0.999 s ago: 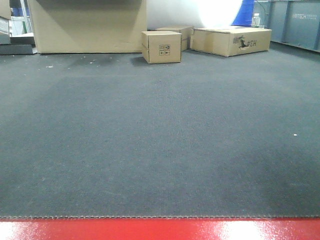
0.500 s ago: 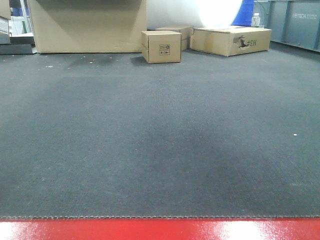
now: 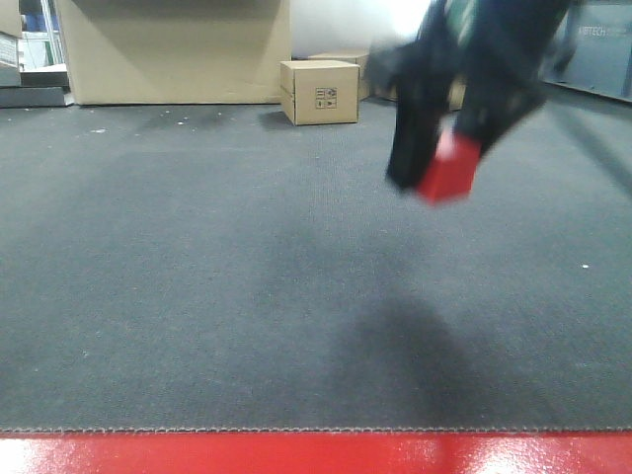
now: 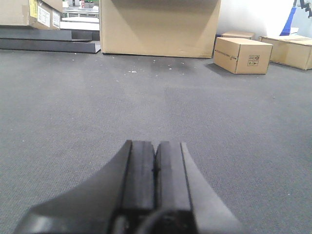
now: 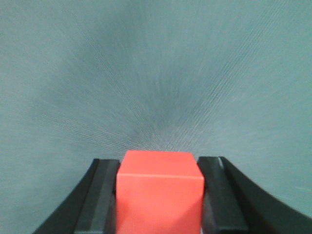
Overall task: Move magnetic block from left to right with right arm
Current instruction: 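Lower the red cube onto the carpet with the right gripper, then open the right gripper and raise it away from the cube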
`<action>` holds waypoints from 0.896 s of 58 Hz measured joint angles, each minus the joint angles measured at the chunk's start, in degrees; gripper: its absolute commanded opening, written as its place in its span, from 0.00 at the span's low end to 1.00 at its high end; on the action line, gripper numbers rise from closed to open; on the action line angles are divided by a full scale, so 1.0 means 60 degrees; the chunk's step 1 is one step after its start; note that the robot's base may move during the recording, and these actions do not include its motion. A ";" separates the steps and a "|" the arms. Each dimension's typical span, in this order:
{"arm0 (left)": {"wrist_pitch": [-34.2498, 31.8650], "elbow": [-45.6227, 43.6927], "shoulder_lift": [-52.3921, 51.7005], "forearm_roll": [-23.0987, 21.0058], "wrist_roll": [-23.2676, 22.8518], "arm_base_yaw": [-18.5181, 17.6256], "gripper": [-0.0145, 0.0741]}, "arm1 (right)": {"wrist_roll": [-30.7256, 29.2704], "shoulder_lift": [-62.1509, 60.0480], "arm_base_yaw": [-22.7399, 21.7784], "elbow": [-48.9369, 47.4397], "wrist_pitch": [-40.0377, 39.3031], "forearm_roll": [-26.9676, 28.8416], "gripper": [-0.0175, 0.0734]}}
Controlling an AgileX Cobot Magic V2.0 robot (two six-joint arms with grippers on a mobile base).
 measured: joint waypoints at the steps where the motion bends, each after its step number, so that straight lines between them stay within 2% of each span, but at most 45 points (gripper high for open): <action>1: 0.0000 0.0000 0.0000 0.0000 0.0000 0.0000 0.02 | 0.0000 0.0122 0.0000 0.0000 0.0000 0.0000 0.37; 24: 0.0000 0.0000 0.0000 0.0000 0.0000 0.0000 0.02 | 0.0000 0.1097 0.0000 -0.0041 0.0000 0.0000 0.40; 27: 0.0000 0.0000 0.0000 0.0000 0.0000 0.0000 0.02 | 0.0000 0.1164 0.0000 -0.0041 0.0000 0.0000 0.46; 37: 0.0000 0.0000 0.0000 0.0000 0.0000 0.0000 0.02 | 0.0000 0.1232 0.0000 -0.0078 0.0036 0.0000 0.85; 39: 0.0000 0.0000 0.0000 0.0000 0.0000 0.0000 0.02 | 0.0000 0.1232 0.0000 -0.0099 0.0073 0.0000 0.90; 52: 0.0000 0.0000 0.0000 0.0000 0.0000 0.0000 0.02 | 0.0000 0.1193 0.0000 -0.0287 0.0349 0.0000 0.82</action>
